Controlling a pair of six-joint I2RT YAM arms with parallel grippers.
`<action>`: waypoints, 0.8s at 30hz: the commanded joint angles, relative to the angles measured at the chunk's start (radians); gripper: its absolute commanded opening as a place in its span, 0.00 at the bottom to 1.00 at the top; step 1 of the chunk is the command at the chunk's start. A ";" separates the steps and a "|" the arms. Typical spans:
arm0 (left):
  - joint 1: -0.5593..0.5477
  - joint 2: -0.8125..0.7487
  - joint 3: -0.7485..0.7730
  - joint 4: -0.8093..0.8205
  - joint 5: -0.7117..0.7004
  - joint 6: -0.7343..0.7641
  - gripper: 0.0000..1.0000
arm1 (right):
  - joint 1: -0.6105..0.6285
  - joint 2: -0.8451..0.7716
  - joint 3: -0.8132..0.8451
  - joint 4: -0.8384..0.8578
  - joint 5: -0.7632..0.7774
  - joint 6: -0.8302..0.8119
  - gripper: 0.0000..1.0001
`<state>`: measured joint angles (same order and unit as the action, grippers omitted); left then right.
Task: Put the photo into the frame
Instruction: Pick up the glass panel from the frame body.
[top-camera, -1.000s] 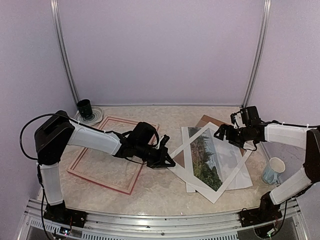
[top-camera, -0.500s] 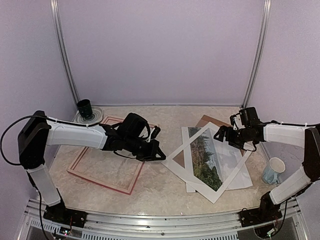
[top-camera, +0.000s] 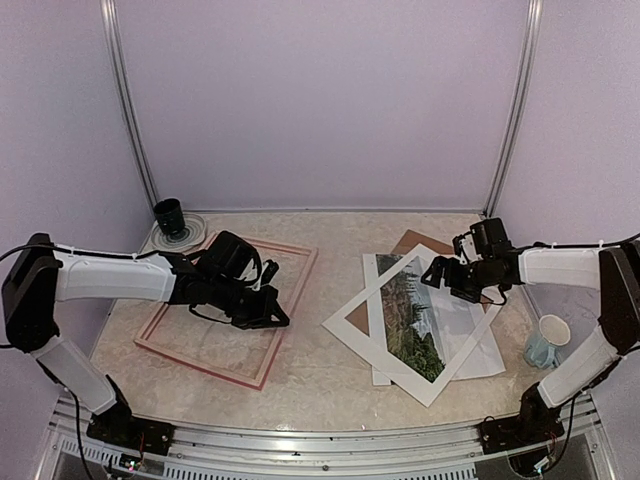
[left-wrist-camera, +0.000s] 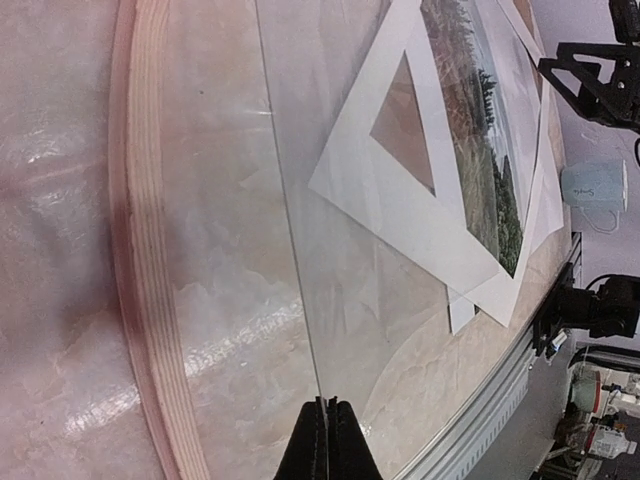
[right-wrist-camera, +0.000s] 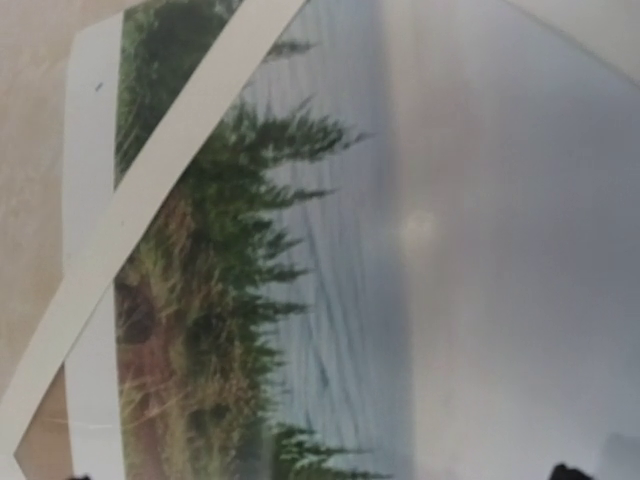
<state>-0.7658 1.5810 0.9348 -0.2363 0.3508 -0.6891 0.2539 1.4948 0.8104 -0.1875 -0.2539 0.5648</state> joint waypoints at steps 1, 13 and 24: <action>0.036 -0.083 -0.050 -0.055 -0.043 0.024 0.00 | 0.036 0.033 0.022 0.025 -0.007 0.012 0.99; 0.115 -0.175 -0.159 -0.136 -0.084 0.045 0.00 | 0.098 0.112 0.079 0.042 -0.027 0.019 0.99; 0.189 -0.209 -0.184 -0.233 -0.164 0.098 0.00 | 0.157 0.177 0.139 0.052 -0.055 0.025 0.99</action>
<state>-0.6056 1.3998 0.7689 -0.4206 0.2417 -0.6300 0.3809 1.6413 0.9131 -0.1520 -0.2920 0.5785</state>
